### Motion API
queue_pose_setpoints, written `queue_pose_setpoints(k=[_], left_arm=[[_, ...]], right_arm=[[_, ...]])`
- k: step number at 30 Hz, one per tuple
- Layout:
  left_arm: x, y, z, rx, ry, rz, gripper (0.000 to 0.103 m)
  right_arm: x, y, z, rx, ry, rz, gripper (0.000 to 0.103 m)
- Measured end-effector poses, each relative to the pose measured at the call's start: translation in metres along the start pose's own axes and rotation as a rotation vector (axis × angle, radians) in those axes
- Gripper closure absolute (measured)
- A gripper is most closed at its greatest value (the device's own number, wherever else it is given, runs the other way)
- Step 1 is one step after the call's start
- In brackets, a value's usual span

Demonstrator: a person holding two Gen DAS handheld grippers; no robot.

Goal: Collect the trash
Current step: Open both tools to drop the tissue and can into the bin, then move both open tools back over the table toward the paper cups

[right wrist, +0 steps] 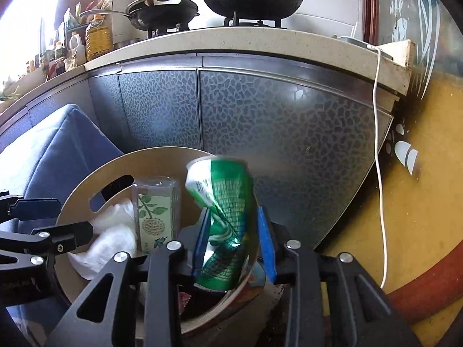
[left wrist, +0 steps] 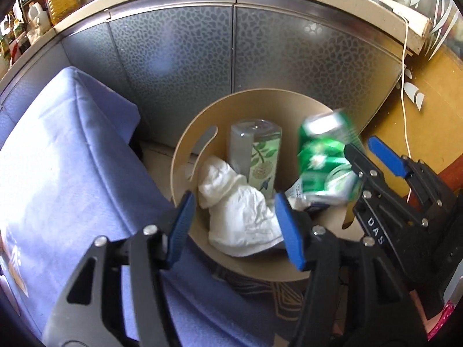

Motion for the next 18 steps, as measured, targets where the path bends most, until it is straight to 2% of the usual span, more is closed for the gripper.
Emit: queue_pose_setpoints(k=[10, 18], left_arm=[[-0.023, -0.034, 0.047, 0.081, -0.048, 0.075, 0.048], [-0.061, -0.084, 0.075, 0.128, -0.034, 0.179, 0.048]], right_arm=[[0.005, 0.008, 0.034, 0.055, 0.092, -0.101, 0.068], [-0.026, 0.007, 0.059, 0.050, 0.182, -0.064, 0.068]])
Point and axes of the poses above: each gripper's, at about its wrist camera, not at the fingertips, and z roughly against the way its jaws point, x to its right, y to its top, the point moved 2 cm from there along -z, roughly the way its jaws point, and after that the axes turned 11 degrees about -x, right-handed, at the moved point
